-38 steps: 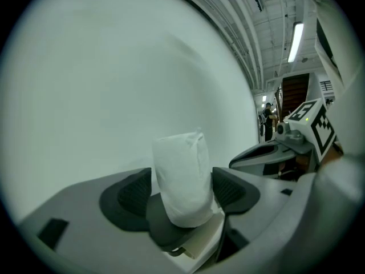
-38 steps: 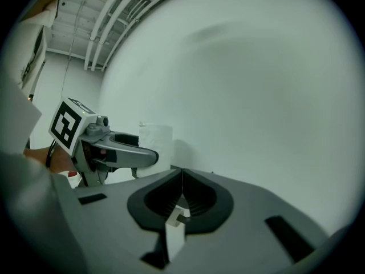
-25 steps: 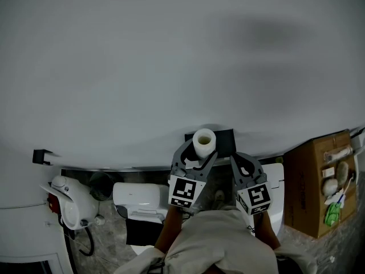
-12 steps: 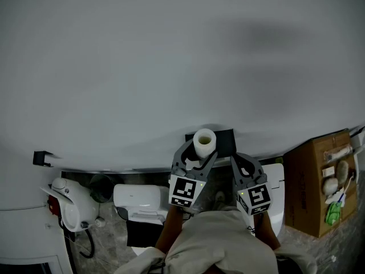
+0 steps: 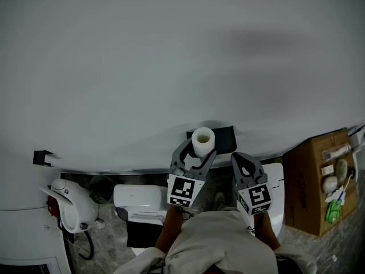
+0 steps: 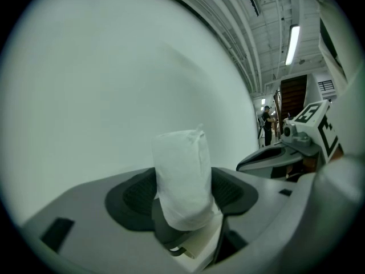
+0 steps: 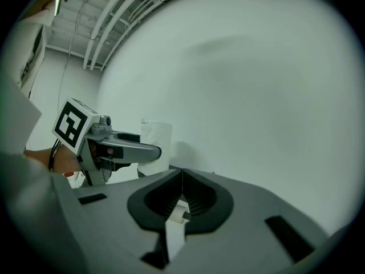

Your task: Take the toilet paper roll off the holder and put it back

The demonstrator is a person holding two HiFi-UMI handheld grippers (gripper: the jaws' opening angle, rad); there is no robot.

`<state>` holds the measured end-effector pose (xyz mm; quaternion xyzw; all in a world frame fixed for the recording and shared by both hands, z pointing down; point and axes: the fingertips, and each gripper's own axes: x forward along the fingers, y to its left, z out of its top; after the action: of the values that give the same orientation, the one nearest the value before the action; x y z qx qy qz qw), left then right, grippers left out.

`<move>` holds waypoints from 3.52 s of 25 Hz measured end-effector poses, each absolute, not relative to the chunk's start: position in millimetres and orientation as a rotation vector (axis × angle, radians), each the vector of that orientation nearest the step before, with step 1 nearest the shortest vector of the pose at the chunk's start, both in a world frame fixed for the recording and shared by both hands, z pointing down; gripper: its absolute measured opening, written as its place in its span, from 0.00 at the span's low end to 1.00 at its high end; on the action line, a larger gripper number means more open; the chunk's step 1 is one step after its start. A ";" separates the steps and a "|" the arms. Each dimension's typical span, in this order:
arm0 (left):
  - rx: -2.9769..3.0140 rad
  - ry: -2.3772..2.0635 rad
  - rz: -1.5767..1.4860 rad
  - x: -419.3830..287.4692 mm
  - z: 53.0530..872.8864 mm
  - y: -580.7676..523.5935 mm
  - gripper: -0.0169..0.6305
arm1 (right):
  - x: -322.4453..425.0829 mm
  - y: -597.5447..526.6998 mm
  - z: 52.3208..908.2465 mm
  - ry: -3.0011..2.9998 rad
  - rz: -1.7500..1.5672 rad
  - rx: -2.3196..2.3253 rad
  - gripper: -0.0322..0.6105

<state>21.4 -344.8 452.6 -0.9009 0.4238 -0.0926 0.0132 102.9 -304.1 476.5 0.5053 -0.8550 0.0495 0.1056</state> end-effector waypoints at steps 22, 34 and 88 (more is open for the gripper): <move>-2.789 1.257 -0.197 -13.8 429.0 -279.6 0.49 | 80.4 -243.5 463.6 -2.478 0.090 1.565 0.05; -2.811 1.202 -0.180 -32.7 435.6 -235.7 0.49 | 62.7 -198.5 464.0 -2.449 0.077 1.613 0.05; -2.819 1.162 -0.179 6.3 438.9 -282.4 0.49 | 96.0 -240.0 466.9 -2.431 0.109 1.626 0.05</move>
<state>6.3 -282.4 438.9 -0.9221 0.3801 -0.0586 0.0434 96.0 -240.0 466.9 0.5524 -0.8258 0.0369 0.1073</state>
